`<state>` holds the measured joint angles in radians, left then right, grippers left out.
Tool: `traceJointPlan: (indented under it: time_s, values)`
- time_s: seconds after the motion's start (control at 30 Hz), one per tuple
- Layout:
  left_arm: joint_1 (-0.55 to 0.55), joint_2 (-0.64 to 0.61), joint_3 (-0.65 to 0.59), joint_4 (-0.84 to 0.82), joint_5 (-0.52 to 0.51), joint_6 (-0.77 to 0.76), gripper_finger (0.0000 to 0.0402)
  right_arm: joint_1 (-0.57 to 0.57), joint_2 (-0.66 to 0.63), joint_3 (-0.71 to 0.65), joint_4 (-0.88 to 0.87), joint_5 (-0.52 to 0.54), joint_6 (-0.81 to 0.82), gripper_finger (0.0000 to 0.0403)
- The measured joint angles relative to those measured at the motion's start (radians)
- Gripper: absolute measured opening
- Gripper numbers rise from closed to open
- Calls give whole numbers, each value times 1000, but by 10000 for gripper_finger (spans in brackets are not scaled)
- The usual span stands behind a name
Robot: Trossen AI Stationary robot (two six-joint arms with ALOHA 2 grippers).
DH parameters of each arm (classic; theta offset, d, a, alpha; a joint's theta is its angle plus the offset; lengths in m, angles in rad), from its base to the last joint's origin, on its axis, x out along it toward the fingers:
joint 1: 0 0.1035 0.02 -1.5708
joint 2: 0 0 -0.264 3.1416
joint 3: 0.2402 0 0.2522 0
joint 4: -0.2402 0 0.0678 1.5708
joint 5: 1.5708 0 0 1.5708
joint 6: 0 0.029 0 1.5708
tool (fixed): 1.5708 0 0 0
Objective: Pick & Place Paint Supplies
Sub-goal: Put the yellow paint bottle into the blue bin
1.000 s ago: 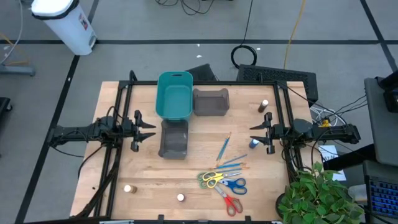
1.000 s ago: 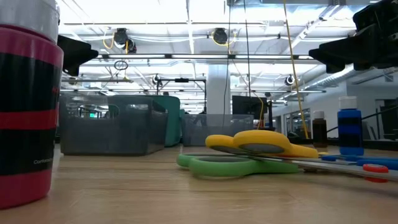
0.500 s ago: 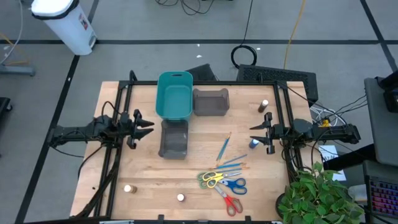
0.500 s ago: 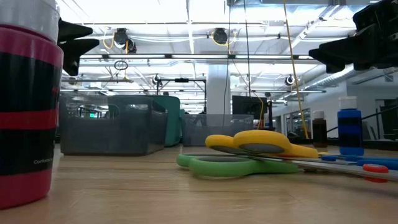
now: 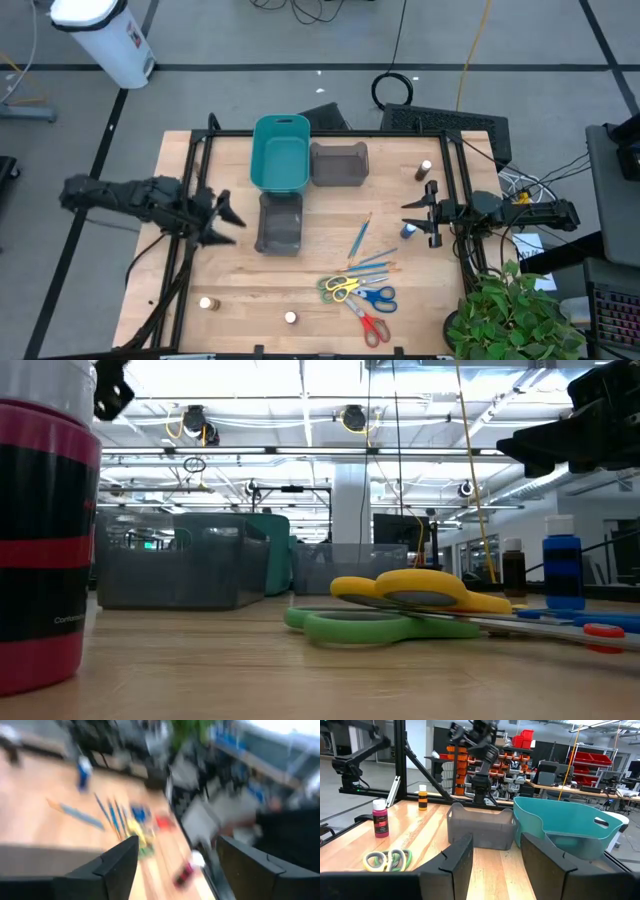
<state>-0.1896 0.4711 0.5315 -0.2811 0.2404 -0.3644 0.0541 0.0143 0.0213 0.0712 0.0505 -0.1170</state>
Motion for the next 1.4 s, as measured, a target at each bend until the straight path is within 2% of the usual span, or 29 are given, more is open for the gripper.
traceJointPlan:
  time_s: [0.17,0.27,0.47,0.57,0.73,0.93,1.23,1.4]
  values:
    - [-162,273,260,-327,-46,-65,270,0,0,0,0,0,0,155]
    - [-251,416,374,-499,-49,-199,258,0,0,0,0,0,0,155]
    - [-397,619,487,-711,103,-444,235,0,0,0,0,0,0,155]
    - [-439,672,491,-760,136,-551,230,0,0,0,0,0,0,155]
    - [-524,727,491,-830,73,-720,231,0,0,0,0,0,0,155]
    - [-625,773,491,-824,26,-860,232,0,0,0,0,0,0,155]
    - [-770,837,491,-814,-9,-1006,232,0,0,0,0,0,0,155]
    - [-824,869,491,-813,-79,-1036,232,0,0,0,0,0,0,155]
